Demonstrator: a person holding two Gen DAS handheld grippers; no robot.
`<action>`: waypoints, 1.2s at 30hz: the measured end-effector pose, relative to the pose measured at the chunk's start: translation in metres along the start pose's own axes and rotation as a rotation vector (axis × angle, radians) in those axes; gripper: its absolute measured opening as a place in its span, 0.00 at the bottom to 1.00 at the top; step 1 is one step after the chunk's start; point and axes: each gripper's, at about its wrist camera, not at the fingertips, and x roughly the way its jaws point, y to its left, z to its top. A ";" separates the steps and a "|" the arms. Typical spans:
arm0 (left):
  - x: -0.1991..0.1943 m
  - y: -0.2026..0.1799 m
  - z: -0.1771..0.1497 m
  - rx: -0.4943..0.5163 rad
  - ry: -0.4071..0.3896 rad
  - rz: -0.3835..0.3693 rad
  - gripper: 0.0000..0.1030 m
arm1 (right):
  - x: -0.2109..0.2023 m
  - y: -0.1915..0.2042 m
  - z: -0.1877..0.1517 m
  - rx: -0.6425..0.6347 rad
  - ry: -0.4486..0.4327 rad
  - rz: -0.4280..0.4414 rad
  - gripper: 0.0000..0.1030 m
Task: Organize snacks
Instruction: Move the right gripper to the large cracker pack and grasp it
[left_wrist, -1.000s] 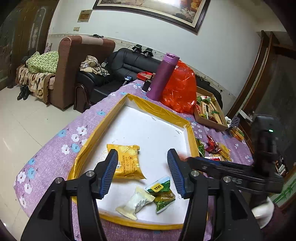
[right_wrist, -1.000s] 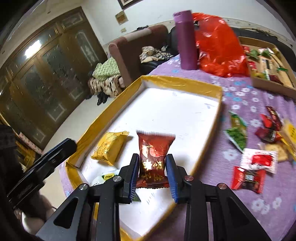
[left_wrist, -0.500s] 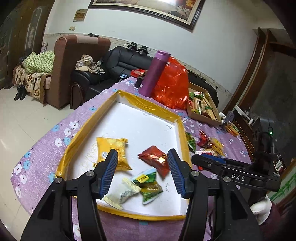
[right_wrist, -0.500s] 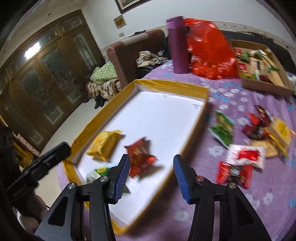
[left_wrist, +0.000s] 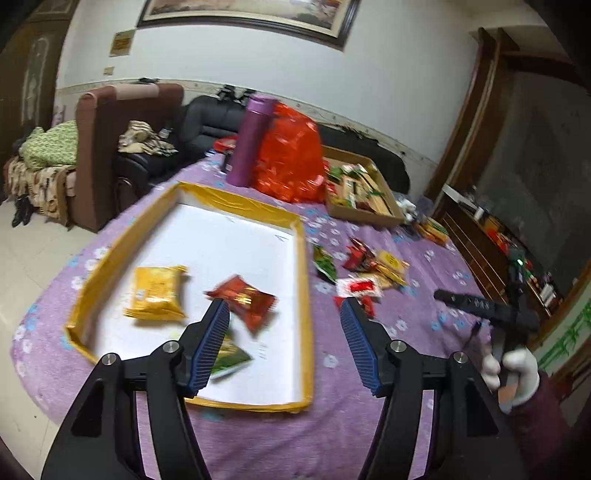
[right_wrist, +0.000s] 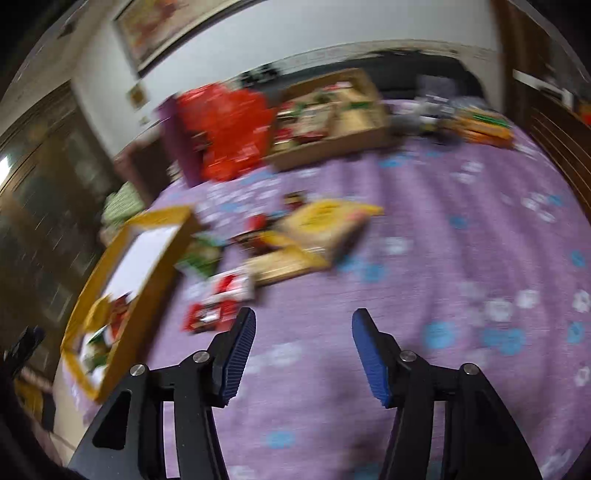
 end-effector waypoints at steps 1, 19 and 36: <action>0.003 -0.006 -0.001 0.009 0.008 -0.007 0.60 | 0.002 -0.009 0.003 0.025 0.006 0.001 0.56; 0.055 -0.047 -0.019 0.121 0.173 -0.079 0.60 | 0.128 0.003 0.122 0.008 0.086 -0.096 0.64; 0.059 -0.052 -0.024 0.128 0.193 -0.117 0.60 | 0.055 -0.011 0.033 -0.134 0.214 -0.048 0.72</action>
